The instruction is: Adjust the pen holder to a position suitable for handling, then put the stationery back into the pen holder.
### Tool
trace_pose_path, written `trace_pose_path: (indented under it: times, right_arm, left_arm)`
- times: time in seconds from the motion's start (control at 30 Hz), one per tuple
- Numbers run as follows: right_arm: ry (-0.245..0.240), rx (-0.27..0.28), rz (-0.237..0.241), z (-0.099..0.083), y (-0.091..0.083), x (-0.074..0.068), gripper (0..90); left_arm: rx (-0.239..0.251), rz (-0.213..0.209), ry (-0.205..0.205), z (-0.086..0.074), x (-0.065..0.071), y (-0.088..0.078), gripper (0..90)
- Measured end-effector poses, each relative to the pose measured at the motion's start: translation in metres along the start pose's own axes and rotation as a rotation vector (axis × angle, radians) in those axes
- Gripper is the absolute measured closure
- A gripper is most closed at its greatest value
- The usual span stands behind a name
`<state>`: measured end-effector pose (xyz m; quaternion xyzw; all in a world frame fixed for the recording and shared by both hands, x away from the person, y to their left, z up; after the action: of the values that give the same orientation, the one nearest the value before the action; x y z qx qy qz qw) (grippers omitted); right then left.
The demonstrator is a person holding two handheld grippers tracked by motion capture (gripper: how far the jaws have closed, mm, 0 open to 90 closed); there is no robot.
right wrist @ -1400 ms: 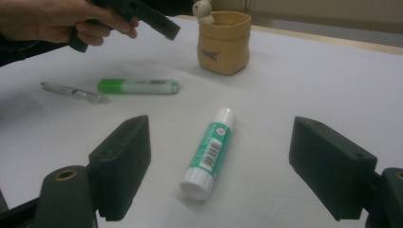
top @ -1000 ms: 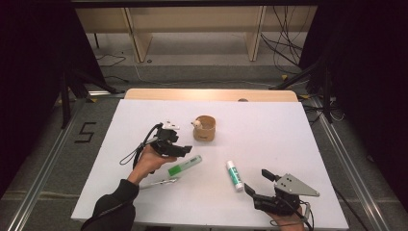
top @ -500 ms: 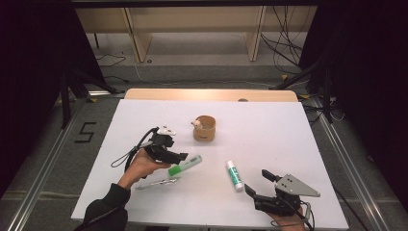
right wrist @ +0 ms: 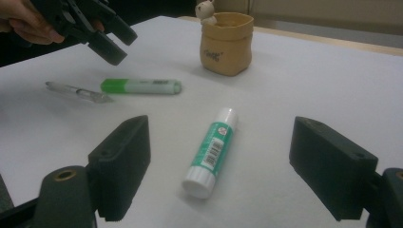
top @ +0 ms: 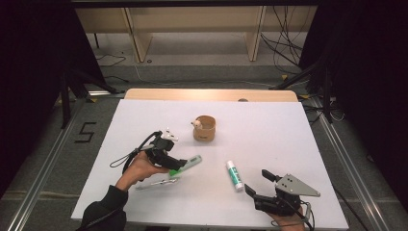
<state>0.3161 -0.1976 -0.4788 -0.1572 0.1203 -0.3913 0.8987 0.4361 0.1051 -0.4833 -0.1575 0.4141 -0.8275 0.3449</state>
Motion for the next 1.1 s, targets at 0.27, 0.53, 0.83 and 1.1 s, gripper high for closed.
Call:
trace_pose_path:
  times: [0.27, 0.53, 0.83, 1.1]
  right_arm:
    - [0.000, -0.002, -0.002, 0.000, 0.000, 0.001, 22.4]
    - [-0.004, -0.002, -0.003, 0.000, 0.000, 0.000, 22.4]
    - [-0.011, -0.009, -0.008, -0.001, 0.002, -0.001, 22.4]
    - [-0.012, -0.014, -0.012, -0.001, 0.002, 0.000, 22.4]
  left_arm:
    - [-0.057, 0.007, 0.021, -0.006, -0.001, 0.004, 19.1]
    - [-0.094, 0.002, 0.058, -0.009, 0.004, 0.008, 24.5]
    - [-0.106, -0.028, 0.086, -0.013, 0.008, 0.009, 37.7]
    - [-0.162, -0.059, 0.129, -0.018, 0.016, 0.018, 48.7]
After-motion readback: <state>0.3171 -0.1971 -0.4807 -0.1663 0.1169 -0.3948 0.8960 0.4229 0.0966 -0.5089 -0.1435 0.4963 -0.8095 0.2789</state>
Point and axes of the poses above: each handheld gripper's, and its own axes: y roughly forward along the jaws, z roughly out of its top, x roughly to its right, the point moved 6 cm from there along y, roughly forward along the jaws, and after that the axes turned 4 degrees about z, right-handed, at the moved point
